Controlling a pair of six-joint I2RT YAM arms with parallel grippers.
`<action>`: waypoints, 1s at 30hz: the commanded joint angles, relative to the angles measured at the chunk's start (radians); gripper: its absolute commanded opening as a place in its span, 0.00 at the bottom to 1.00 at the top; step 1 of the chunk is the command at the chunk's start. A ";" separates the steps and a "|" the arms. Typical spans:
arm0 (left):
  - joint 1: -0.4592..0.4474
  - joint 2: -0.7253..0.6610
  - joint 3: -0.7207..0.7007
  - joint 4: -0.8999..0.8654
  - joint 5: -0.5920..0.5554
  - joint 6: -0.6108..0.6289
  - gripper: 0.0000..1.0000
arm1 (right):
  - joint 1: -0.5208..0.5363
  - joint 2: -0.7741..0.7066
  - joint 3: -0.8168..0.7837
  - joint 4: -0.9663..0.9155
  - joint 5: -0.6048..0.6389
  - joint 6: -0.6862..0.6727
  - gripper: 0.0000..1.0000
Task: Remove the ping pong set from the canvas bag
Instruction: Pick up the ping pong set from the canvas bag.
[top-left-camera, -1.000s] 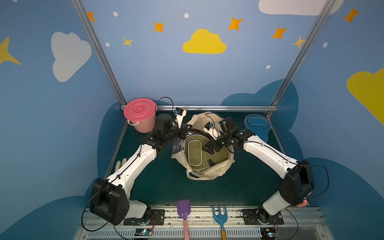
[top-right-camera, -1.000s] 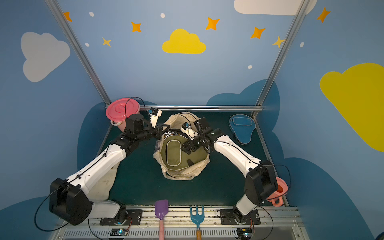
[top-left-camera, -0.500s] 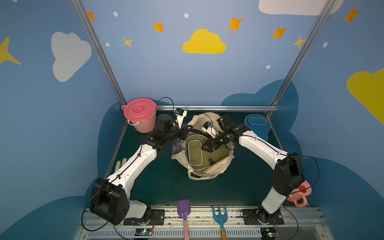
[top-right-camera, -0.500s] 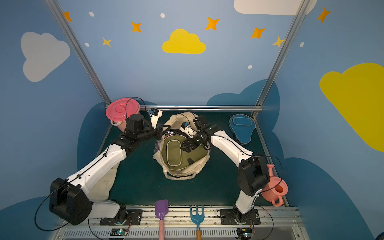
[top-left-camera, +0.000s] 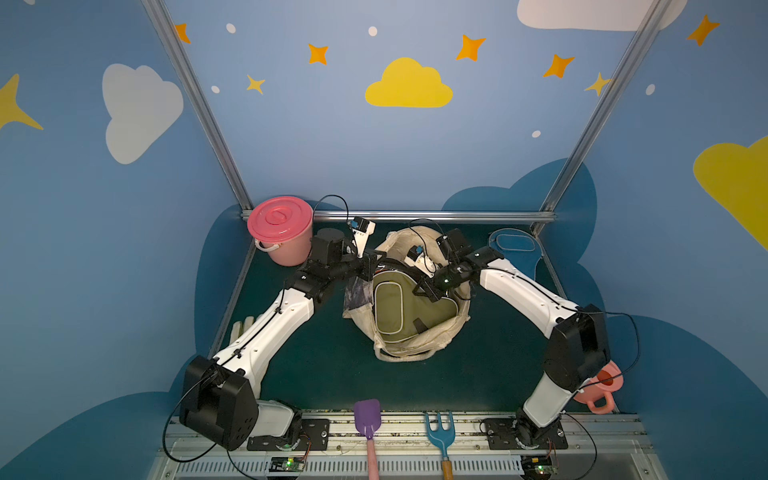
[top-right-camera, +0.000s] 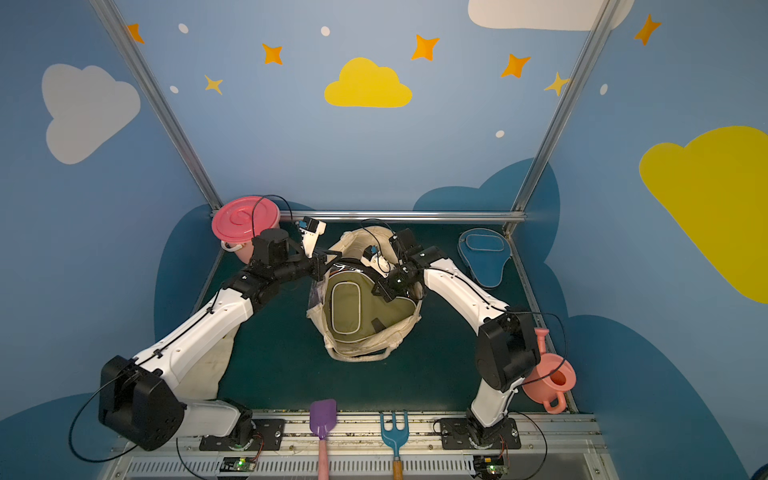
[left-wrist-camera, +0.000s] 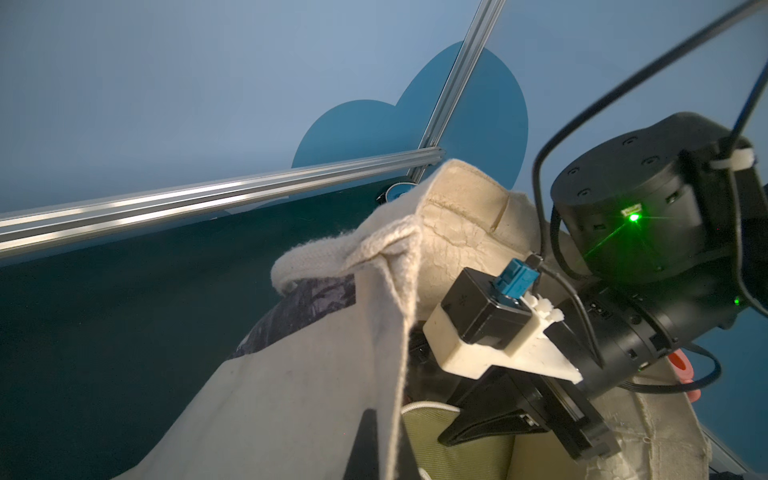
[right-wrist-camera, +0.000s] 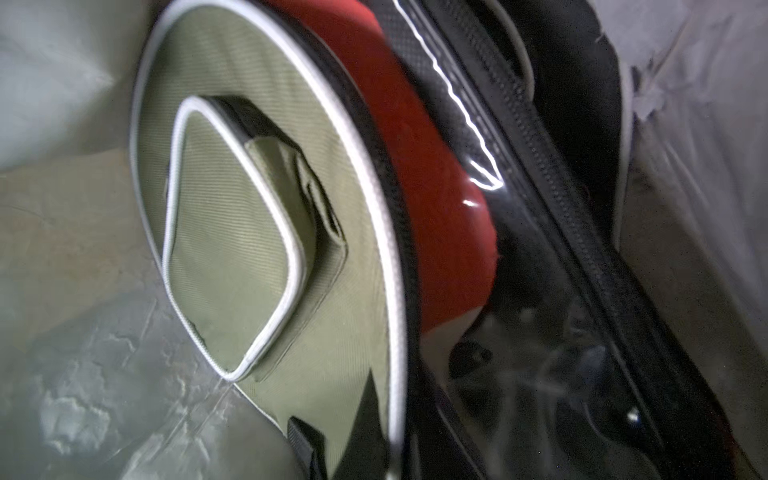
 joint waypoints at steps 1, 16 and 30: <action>-0.012 -0.022 -0.013 0.023 0.028 0.012 0.04 | 0.013 -0.053 0.026 -0.058 -0.006 0.001 0.00; -0.012 -0.014 -0.001 0.017 0.018 0.008 0.04 | 0.016 -0.265 0.018 0.059 0.255 0.018 0.00; -0.014 0.018 0.003 0.026 0.031 -0.004 0.04 | 0.013 -0.259 -0.060 0.150 0.229 0.057 0.00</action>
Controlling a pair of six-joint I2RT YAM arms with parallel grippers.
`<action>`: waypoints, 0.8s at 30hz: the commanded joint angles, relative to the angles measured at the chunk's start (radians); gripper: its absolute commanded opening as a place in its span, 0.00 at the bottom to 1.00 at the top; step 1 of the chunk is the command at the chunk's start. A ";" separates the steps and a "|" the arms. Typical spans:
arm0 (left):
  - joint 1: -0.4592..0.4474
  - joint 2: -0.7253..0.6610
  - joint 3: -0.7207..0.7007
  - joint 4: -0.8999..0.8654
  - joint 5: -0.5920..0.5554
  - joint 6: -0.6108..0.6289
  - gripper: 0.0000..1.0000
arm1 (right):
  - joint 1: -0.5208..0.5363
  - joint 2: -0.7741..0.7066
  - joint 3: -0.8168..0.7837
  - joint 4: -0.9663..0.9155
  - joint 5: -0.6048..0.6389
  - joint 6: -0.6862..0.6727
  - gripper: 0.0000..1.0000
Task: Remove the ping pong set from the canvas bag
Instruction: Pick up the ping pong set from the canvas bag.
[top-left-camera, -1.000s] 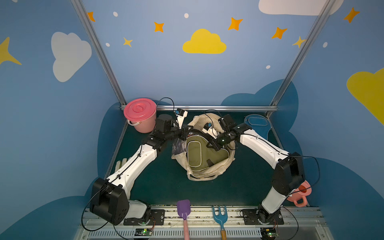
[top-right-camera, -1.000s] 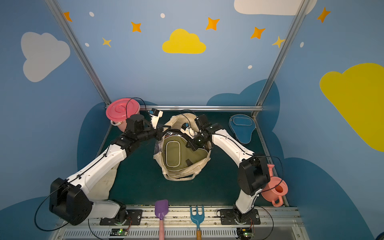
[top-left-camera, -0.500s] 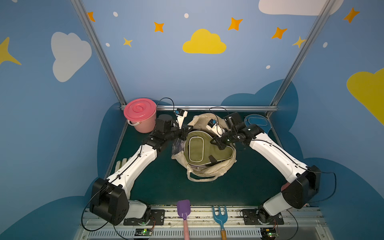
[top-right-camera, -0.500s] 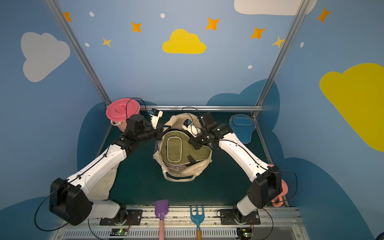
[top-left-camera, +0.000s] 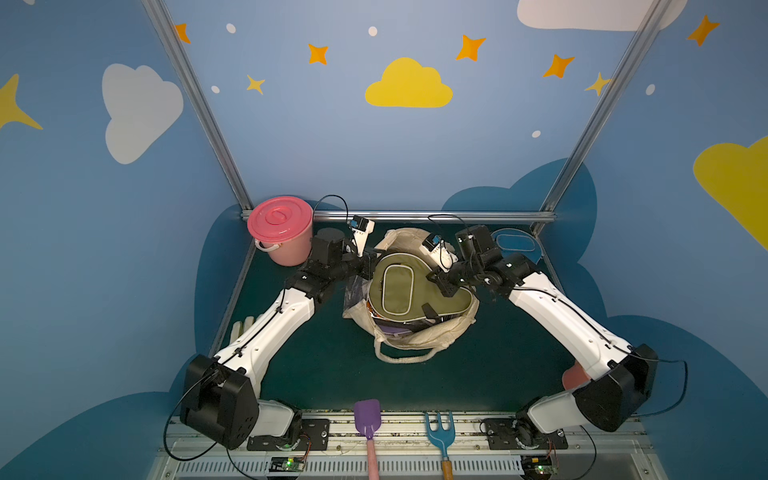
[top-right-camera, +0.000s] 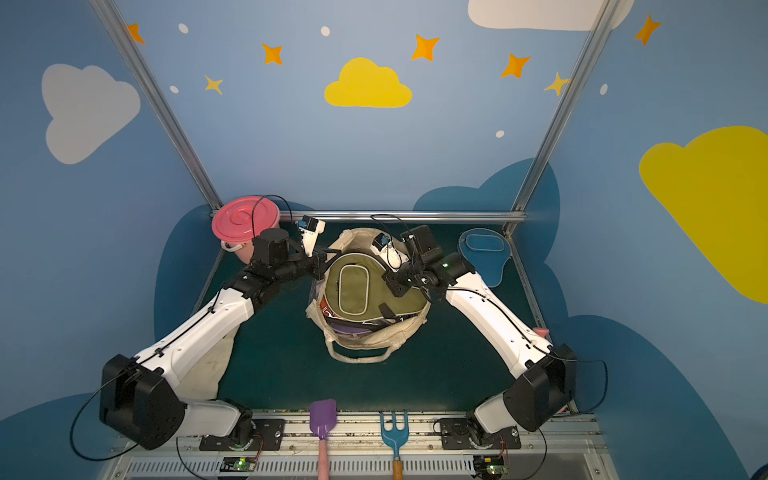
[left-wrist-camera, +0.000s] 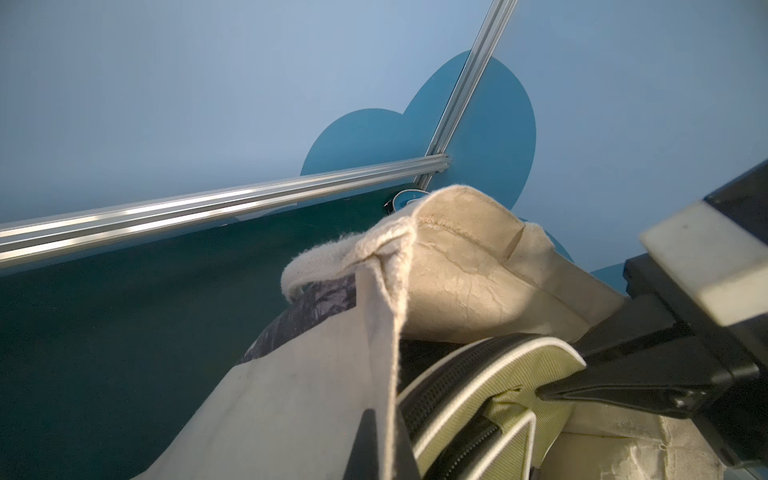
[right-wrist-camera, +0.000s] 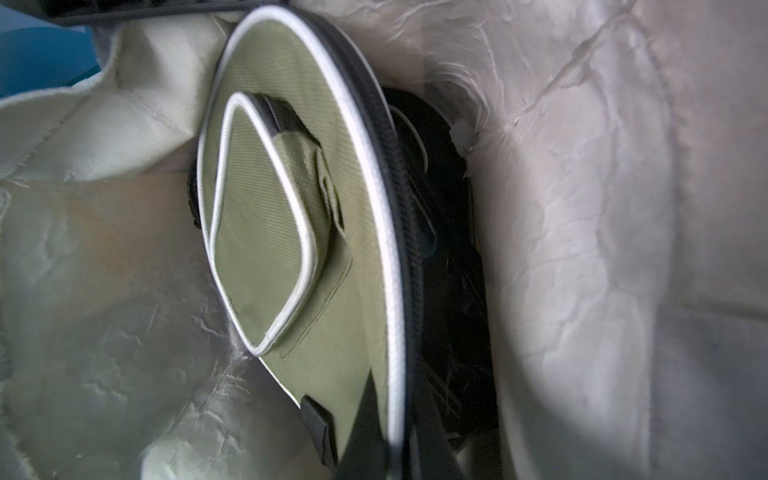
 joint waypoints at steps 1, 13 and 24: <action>-0.013 0.009 0.006 0.001 0.054 0.001 0.04 | -0.009 -0.012 -0.005 0.094 -0.007 0.026 0.00; -0.013 0.019 0.023 -0.010 0.018 0.009 0.04 | -0.020 -0.121 0.158 -0.033 0.074 0.038 0.00; -0.013 0.026 0.043 -0.020 -0.006 0.007 0.04 | -0.026 -0.214 0.309 -0.117 0.246 0.066 0.00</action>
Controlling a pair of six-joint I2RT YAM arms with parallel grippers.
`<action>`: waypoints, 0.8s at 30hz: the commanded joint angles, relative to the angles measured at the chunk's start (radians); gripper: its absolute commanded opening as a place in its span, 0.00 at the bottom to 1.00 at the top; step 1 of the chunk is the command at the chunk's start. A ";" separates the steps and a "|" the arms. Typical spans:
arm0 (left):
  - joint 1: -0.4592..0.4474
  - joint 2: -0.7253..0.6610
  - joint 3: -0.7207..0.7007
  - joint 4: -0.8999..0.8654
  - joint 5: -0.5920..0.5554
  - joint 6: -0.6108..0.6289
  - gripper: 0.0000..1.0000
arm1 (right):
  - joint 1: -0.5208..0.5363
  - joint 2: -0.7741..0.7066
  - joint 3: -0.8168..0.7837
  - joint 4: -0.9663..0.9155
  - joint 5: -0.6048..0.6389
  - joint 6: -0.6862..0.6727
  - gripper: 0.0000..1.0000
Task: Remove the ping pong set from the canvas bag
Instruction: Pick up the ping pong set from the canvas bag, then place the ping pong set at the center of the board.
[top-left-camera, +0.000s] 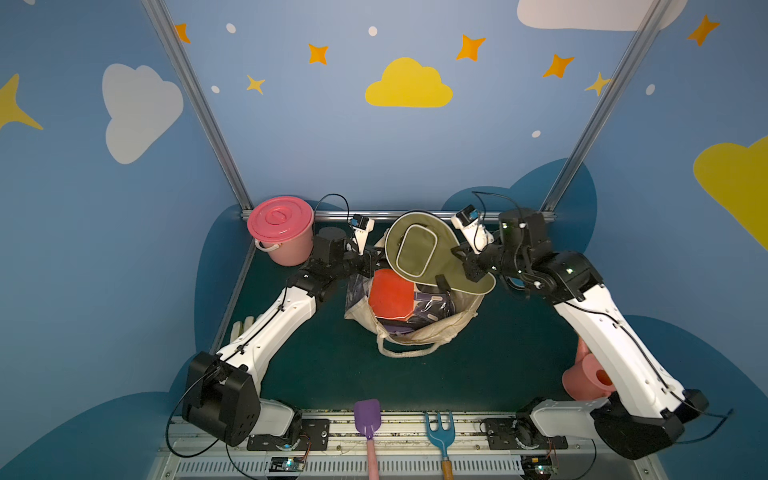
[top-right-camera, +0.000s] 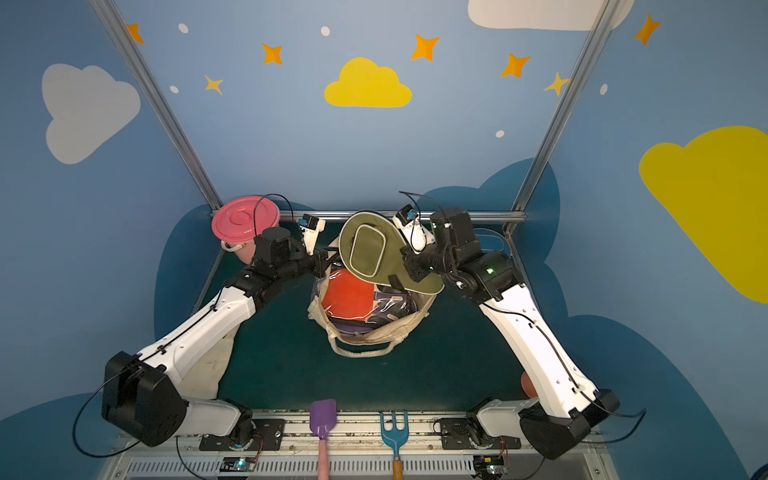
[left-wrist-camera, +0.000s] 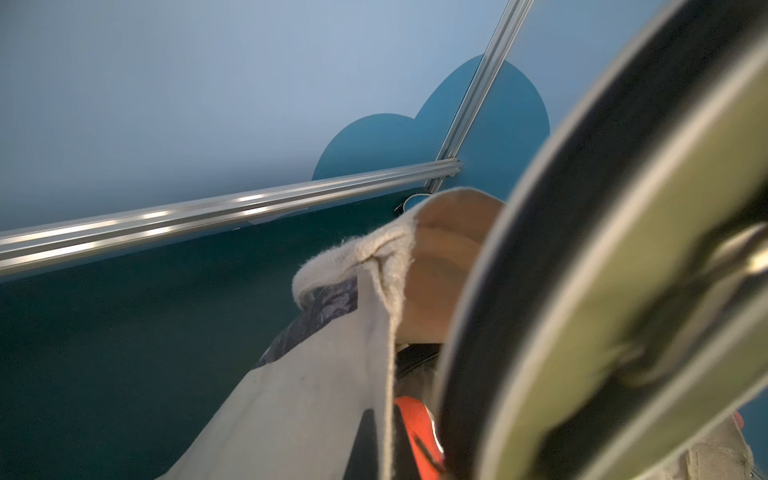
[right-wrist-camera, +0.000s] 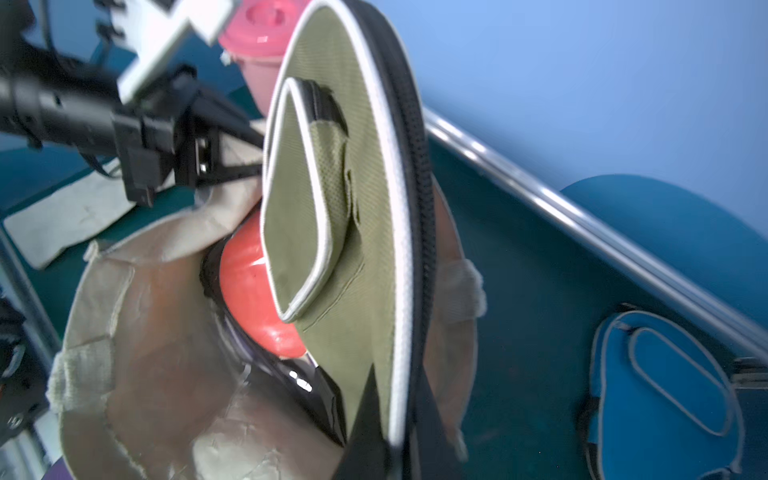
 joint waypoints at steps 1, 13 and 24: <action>-0.006 0.010 0.033 -0.028 0.030 0.007 0.04 | -0.010 -0.048 0.062 0.022 0.096 0.030 0.00; -0.005 0.000 0.032 -0.030 0.015 0.003 0.04 | -0.159 -0.226 0.072 -0.080 0.373 0.169 0.00; -0.002 -0.013 -0.001 0.000 0.032 -0.009 0.04 | -0.549 -0.350 -0.205 -0.172 0.165 0.348 0.00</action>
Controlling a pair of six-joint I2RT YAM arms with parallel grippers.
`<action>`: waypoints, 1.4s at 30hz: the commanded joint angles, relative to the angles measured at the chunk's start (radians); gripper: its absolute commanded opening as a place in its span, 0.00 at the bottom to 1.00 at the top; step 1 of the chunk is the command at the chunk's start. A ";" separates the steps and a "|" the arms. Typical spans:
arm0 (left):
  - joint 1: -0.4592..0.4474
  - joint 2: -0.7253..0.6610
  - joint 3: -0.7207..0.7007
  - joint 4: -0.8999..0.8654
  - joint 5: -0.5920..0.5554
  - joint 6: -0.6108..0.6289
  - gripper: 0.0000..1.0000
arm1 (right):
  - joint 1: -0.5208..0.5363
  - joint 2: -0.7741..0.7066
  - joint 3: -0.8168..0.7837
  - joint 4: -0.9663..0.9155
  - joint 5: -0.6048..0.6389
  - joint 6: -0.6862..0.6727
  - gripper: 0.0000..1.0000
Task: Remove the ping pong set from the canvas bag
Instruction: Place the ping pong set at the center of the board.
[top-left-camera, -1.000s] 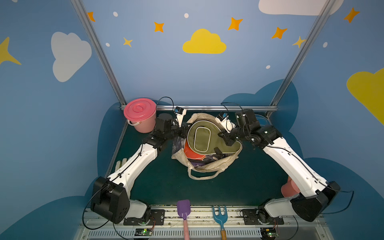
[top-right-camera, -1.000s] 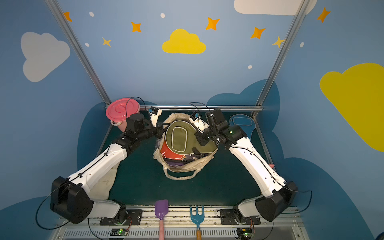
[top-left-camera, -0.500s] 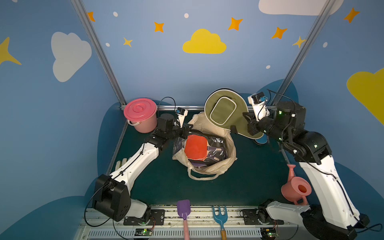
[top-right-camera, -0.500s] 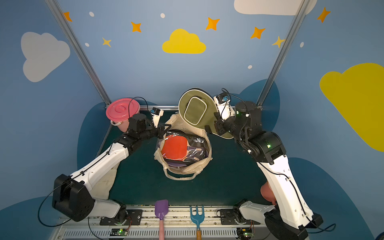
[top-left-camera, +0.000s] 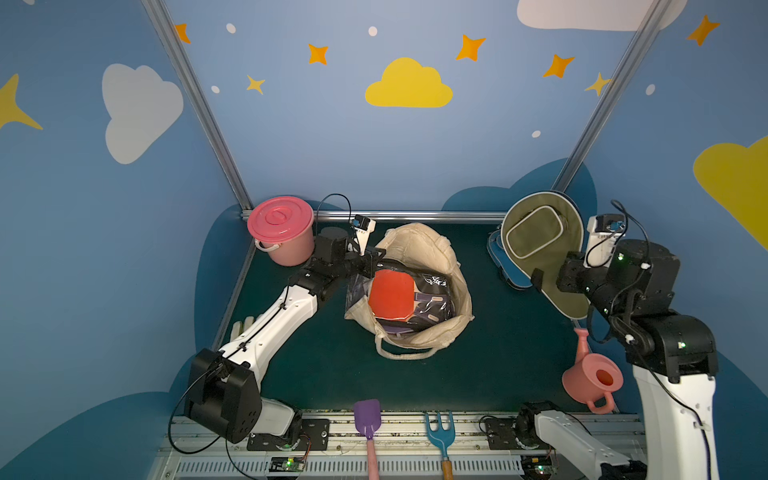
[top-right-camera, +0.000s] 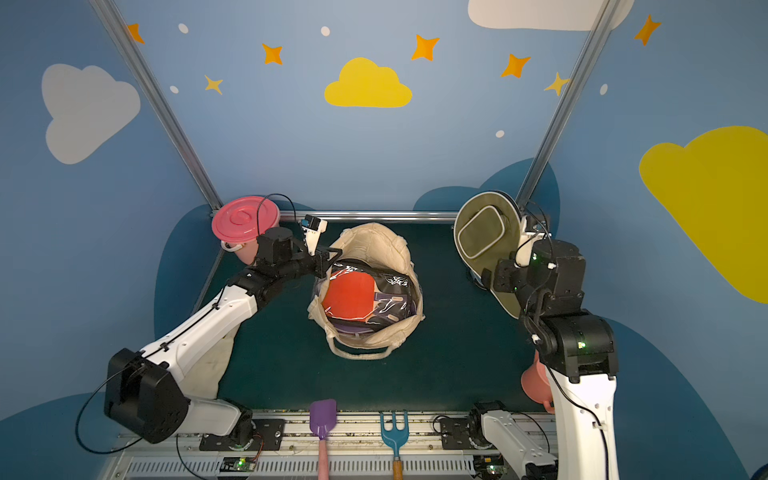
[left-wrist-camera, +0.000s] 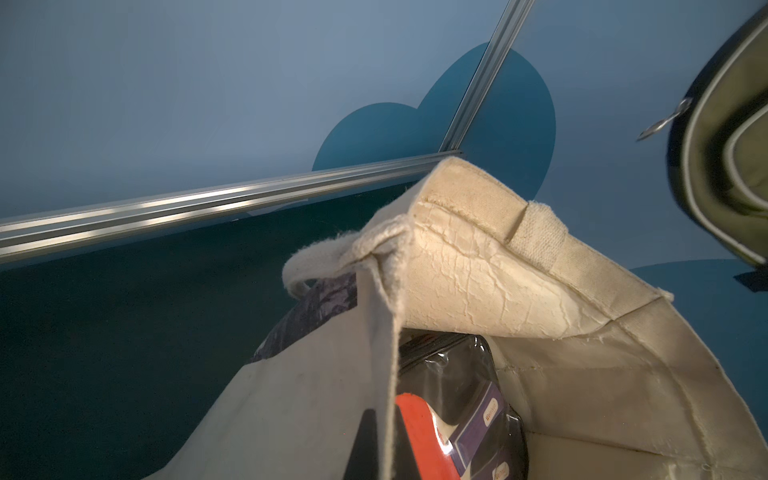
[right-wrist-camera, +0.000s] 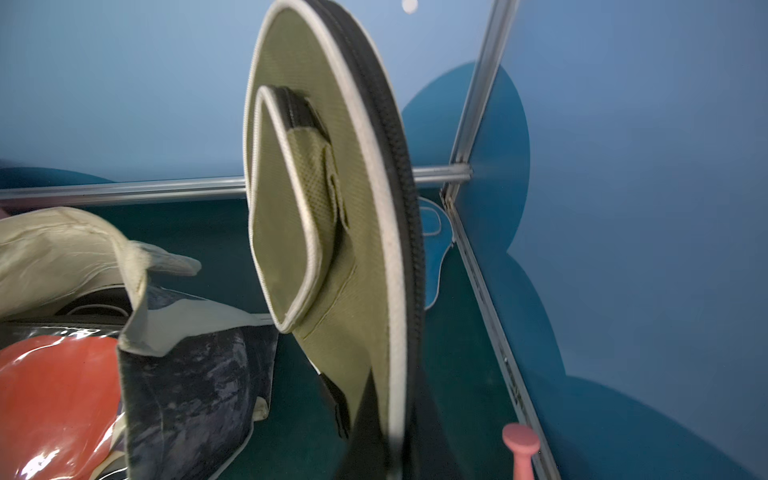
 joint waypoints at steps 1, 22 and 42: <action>0.000 -0.023 -0.010 0.020 0.036 -0.009 0.04 | -0.101 -0.017 -0.107 -0.012 -0.156 0.105 0.00; 0.029 -0.032 -0.059 0.109 0.053 -0.050 0.04 | -0.412 0.139 -0.550 0.132 -0.430 0.181 0.00; 0.042 -0.002 -0.022 0.085 0.085 -0.035 0.04 | -0.523 0.449 -0.521 0.021 -0.291 0.102 0.00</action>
